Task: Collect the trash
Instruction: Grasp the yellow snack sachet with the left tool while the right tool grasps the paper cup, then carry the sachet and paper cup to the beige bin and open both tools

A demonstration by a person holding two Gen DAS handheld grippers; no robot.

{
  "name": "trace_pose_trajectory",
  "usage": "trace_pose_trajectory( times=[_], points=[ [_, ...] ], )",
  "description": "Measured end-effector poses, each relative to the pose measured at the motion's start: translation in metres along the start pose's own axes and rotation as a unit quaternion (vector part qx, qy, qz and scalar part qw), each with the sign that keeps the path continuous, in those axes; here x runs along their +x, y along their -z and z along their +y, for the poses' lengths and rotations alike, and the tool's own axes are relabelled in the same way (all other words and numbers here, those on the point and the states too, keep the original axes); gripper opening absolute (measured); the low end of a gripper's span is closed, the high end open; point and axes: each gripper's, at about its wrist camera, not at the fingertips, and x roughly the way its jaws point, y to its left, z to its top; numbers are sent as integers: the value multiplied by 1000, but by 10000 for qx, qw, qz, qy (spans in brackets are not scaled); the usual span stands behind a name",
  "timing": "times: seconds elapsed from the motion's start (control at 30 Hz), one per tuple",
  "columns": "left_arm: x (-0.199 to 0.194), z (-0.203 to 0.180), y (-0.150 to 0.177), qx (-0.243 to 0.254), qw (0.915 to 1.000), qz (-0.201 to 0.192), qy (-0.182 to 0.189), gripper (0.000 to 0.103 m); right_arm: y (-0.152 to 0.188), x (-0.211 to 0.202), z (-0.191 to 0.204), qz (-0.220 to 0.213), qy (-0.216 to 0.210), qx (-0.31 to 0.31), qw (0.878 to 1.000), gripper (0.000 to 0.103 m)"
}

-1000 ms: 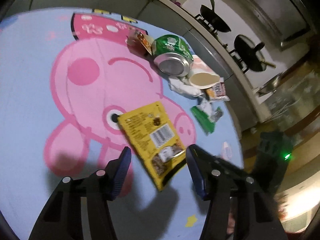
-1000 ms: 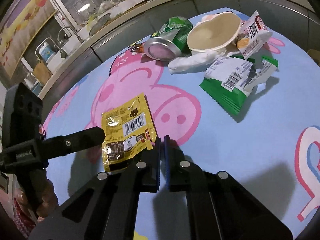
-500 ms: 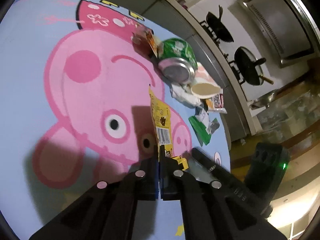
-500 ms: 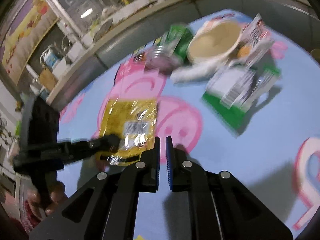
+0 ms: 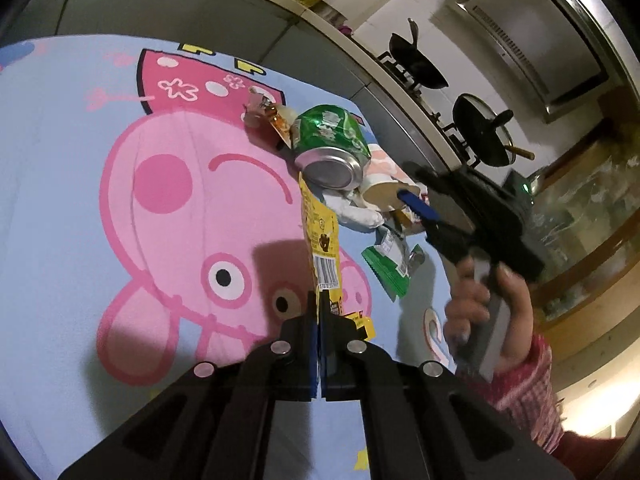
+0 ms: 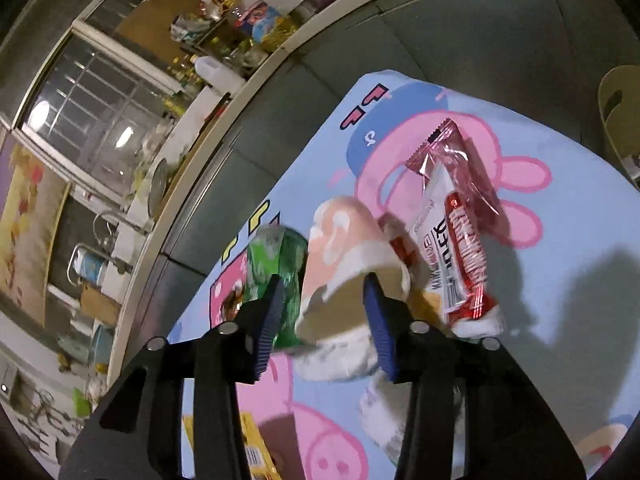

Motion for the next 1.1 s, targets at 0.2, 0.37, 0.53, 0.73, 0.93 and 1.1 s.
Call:
trace_pose_trajectory(
  times=[0.2, 0.37, 0.53, 0.73, 0.93, 1.1],
  points=[
    [-3, 2, 1, 23, 10000, -28, -37, 1, -5, 0, 4, -194, 139, -225, 9995, 3],
    [-7, 4, 1, 27, 10000, -66, -45, 1, 20, -50, 26, -684, 248, -1050, 9918, 2],
    [-11, -1, 6, 92, 9999, -92, -33, 1, 63, -99, 41, -835, 227, -1892, 9781, 2],
    [-11, -14, 11, 224, 9997, -76, -78, 1, 123, -116, 37, -242, 154, -2365, 9712, 2],
    [-10, -35, 17, 398, 9991, -47, -170, 1, 149, -123, 25, 94, -15, -2350, 9720, 2],
    [-8, -56, 17, 594, 9979, -62, -264, 1, 138, -151, 24, -274, -219, -2327, 9719, 2]
  ],
)
